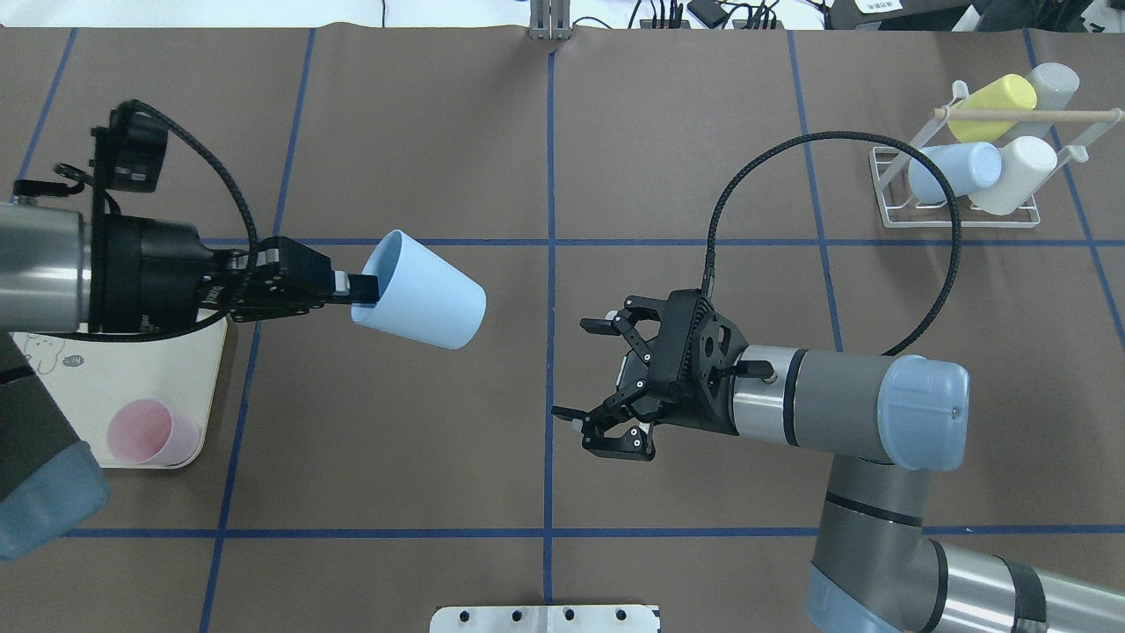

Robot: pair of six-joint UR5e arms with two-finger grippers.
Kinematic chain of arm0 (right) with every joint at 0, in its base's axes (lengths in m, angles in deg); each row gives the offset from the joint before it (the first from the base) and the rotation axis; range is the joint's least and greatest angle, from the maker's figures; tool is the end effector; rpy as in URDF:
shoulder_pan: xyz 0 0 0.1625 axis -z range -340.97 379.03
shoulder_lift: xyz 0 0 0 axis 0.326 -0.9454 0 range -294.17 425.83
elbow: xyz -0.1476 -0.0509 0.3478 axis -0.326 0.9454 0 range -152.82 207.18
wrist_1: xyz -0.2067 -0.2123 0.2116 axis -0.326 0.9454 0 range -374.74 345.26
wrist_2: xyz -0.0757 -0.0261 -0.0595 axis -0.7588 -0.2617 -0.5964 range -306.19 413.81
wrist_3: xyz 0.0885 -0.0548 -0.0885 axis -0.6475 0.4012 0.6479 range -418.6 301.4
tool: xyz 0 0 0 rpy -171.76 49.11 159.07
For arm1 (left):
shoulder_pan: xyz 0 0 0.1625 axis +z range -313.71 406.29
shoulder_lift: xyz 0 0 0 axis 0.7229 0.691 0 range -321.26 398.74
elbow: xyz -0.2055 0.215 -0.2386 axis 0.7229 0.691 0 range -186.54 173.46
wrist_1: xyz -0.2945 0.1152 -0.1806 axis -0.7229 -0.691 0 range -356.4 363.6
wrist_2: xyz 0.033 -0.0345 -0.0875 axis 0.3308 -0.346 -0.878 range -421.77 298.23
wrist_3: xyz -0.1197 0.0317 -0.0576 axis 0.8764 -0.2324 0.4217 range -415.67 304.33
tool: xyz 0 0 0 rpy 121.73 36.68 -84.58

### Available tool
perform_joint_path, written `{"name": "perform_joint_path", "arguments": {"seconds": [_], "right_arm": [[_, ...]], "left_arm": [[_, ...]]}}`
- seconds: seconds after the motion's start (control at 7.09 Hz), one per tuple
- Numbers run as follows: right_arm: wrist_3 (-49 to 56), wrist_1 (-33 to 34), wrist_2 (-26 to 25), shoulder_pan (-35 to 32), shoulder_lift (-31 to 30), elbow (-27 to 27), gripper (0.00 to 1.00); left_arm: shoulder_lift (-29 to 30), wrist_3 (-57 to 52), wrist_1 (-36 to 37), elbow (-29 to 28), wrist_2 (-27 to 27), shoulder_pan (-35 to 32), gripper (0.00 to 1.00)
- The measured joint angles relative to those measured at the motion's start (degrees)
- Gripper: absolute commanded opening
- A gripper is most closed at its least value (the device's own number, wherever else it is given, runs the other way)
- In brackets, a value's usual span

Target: Transfer IKEA cup to right arm and place on rack

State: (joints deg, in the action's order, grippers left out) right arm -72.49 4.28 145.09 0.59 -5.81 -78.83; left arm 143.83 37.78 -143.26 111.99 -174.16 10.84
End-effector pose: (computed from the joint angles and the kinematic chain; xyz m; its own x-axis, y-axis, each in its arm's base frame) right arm -0.4380 -0.2833 0.2007 0.2268 -0.9474 0.2257 -0.3148 0.1479 0.9376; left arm 0.3200 -0.3276 0.1759 -0.1617 0.0470 -0.9857 0.2220 0.9750 0.0101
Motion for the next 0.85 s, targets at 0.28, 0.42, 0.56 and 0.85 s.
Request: {"name": "perform_joint_path", "arguments": {"seconds": [0.28, 0.42, 0.56, 0.85], "right_arm": [[0.00, -0.58, -0.59, 0.61, 0.00, 0.00, 0.99], [0.00, -0.62, -0.64, 0.71, 0.00, 0.00, 0.99], [0.00, -0.67, -0.66, 0.78, 0.01, -0.04, 0.99], [0.00, -0.89, -0.66, 0.91, -0.01, -0.15, 0.99]], "left_arm": [[0.78, -0.04, 0.00, -0.43, 1.29, 1.93, 0.00], [0.86, -0.10, 0.00, -0.44, 1.51, 3.09, 0.00], [0.87, -0.23, 0.00, -0.43, 2.11, 4.35, 0.00], [0.85, -0.43, 0.00, -0.51, 4.83, 7.37, 0.00]]}}
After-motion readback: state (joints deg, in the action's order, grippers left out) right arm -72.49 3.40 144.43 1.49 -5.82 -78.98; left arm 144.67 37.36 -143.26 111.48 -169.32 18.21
